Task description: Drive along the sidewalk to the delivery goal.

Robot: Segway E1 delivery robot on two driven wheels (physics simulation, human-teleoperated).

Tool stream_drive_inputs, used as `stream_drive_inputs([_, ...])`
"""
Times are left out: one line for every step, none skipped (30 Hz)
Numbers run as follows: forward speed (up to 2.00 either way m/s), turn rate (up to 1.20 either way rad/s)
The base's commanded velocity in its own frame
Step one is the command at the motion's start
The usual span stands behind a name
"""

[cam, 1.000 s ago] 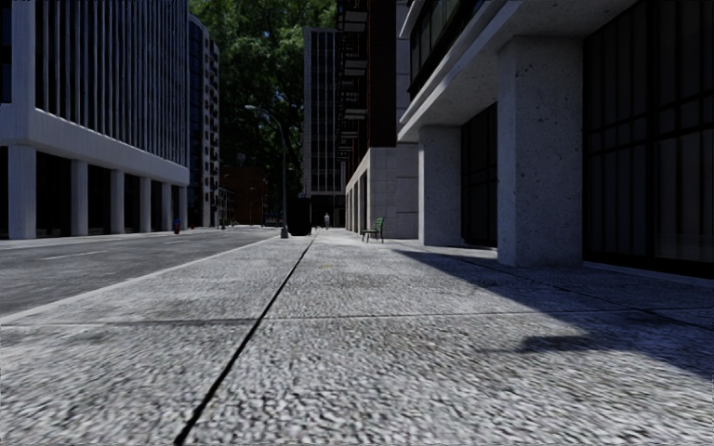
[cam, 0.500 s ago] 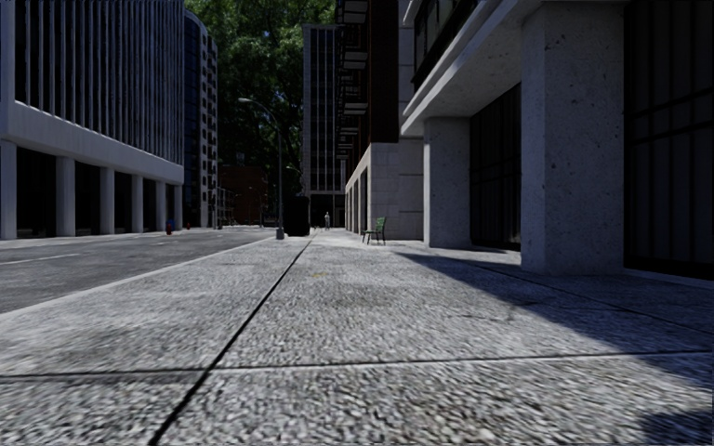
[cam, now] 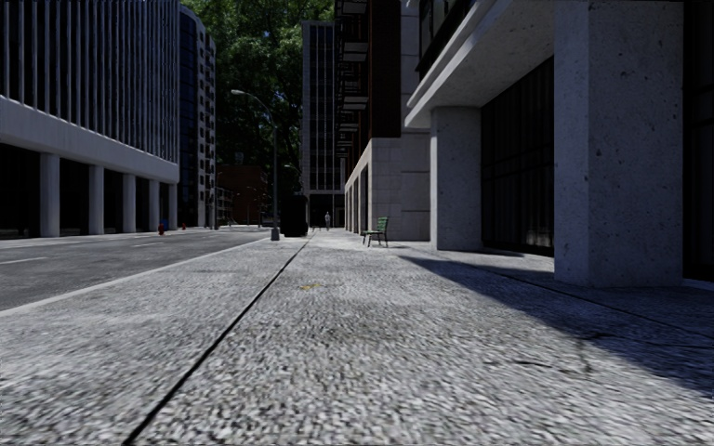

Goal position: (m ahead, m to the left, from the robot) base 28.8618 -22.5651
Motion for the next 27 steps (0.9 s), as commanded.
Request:
stream_drive_inputs([2.0,0.0])
stream_drive_inputs([2.0,0.0])
stream_drive_inputs([2.0,0.0])
stream_drive_inputs([2.0,0.0])
stream_drive_inputs([2.0,0.0])
stream_drive_inputs([2.0,0.0])
stream_drive_inputs([2.0,0.0])
stream_drive_inputs([2.0,0.0])
stream_drive_inputs([2.0,0.0])
stream_drive_inputs([2.0,0.0])
stream_drive_inputs([2.0,0.0])
stream_drive_inputs([2.0,0.0])
stream_drive_inputs([2.0,0.0])
stream_drive_inputs([2.0,0.0])
stream_drive_inputs([2.0,0.0])
stream_drive_inputs([2.0,0.0])
stream_drive_inputs([2.0,0.0])
stream_drive_inputs([2.0,0.0])
stream_drive_inputs([2.0,0.0])
stream_drive_inputs([2.0,0.0])
stream_drive_inputs([2.0,0.0])
stream_drive_inputs([2.0,0.0])
stream_drive_inputs([2.0,0.0])
stream_drive_inputs([2.0,0.0])
stream_drive_inputs([2.0,0.0])
stream_drive_inputs([2.0,0.0])
stream_drive_inputs([2.0,0.0])
